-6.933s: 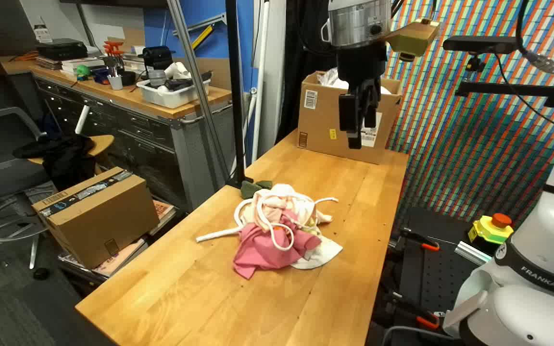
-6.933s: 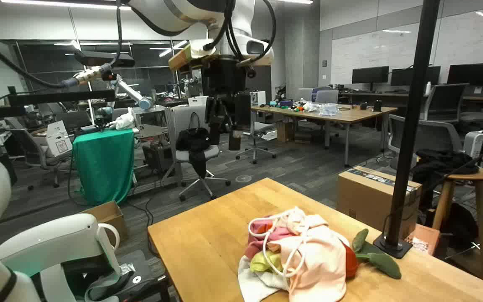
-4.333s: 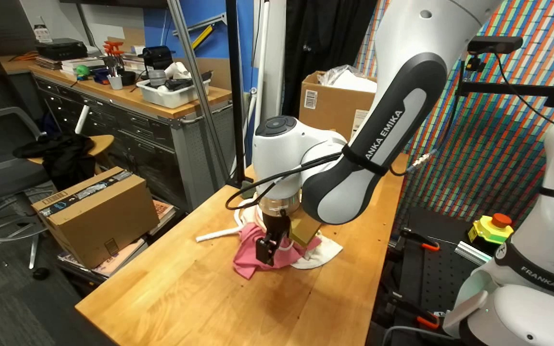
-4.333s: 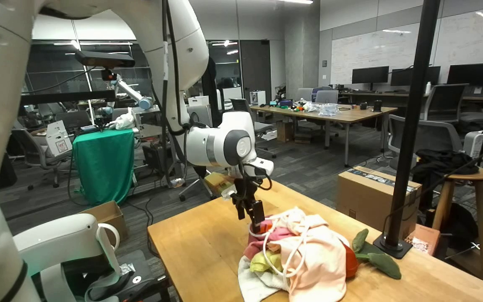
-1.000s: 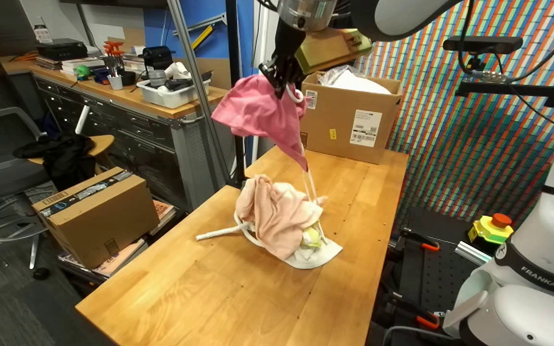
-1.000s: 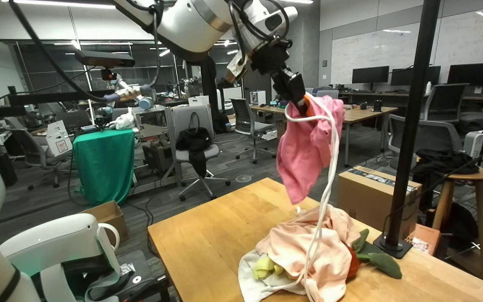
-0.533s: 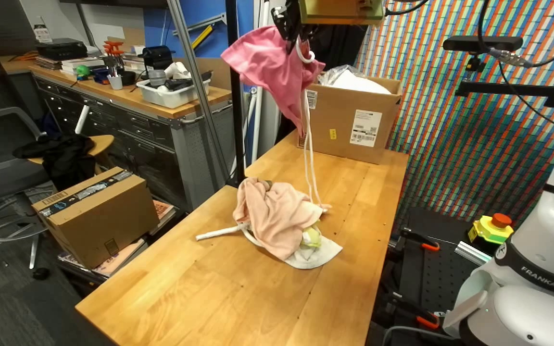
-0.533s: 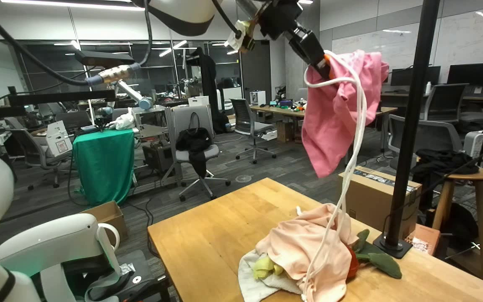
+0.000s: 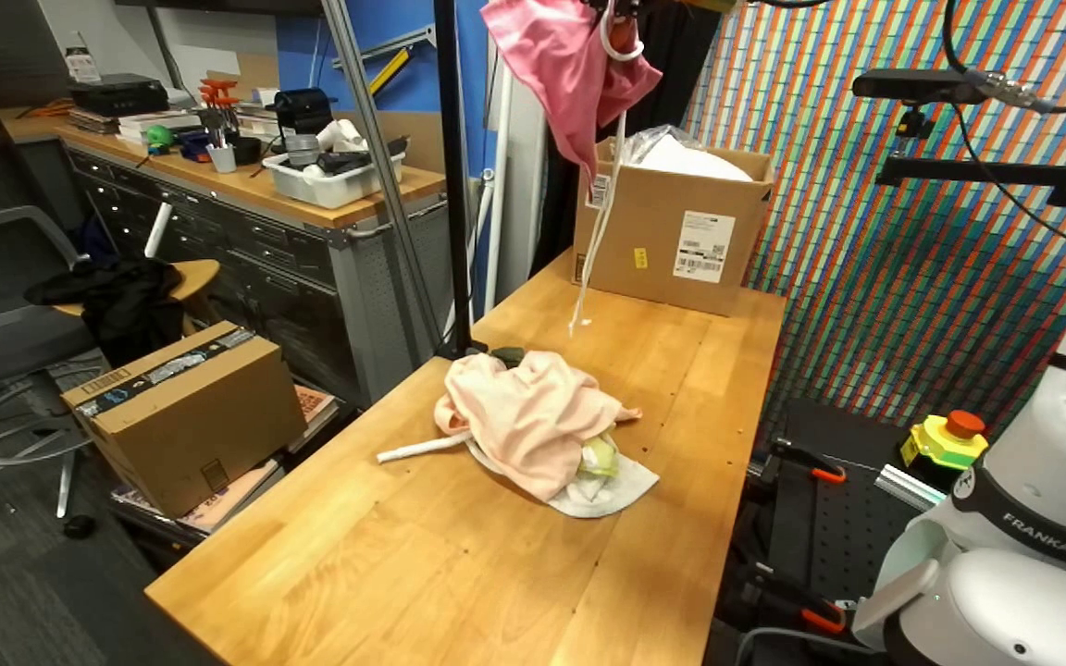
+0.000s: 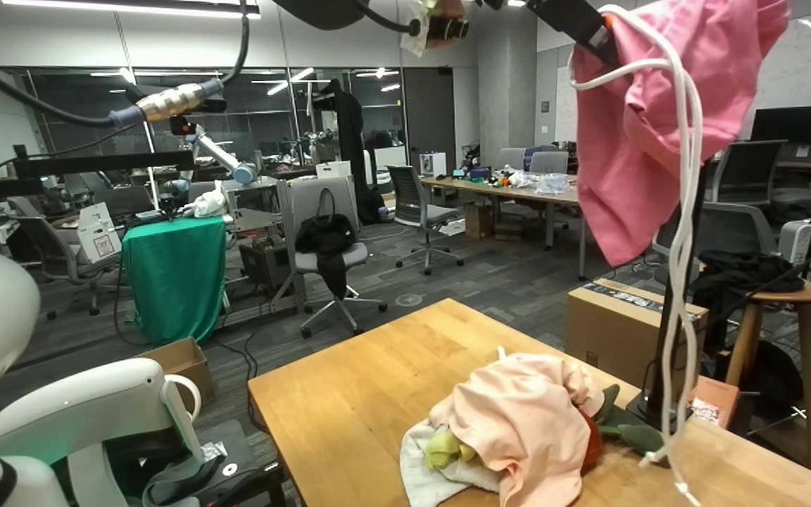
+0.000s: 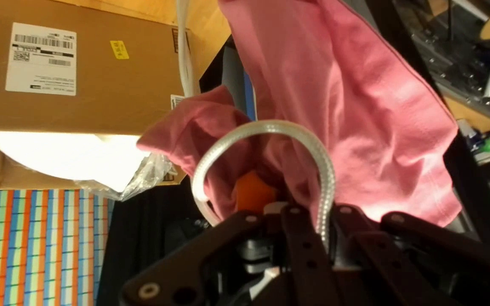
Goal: Separate the pile of clothes on the table
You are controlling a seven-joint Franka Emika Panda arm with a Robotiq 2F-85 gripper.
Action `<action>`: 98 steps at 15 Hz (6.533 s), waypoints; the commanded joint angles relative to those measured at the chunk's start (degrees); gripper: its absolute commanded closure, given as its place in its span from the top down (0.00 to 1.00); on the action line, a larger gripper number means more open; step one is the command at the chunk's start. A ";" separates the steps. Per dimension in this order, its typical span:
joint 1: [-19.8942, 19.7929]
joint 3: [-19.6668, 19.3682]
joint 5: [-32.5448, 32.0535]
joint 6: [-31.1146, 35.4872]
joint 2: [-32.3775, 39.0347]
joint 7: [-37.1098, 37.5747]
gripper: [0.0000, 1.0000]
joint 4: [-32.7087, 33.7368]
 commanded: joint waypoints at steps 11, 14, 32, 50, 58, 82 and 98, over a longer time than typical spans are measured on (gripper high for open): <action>-3.50 -7.31 -14.01 -8.31 3.55 11.72 0.06 -2.95; -4.13 -11.02 -14.09 -8.47 2.63 10.49 0.06 -6.10; -5.65 -13.27 -25.95 -27.94 -1.77 15.79 0.06 -9.93; -1.73 -17.57 -22.56 -7.81 23.88 12.76 0.06 -4.40; -2.08 -16.72 -12.49 3.57 38.64 14.31 0.06 3.60; 7.03 -33.53 19.71 34.65 62.55 30.29 0.06 16.87; 11.25 -31.74 37.79 44.07 57.88 4.91 1.00 8.25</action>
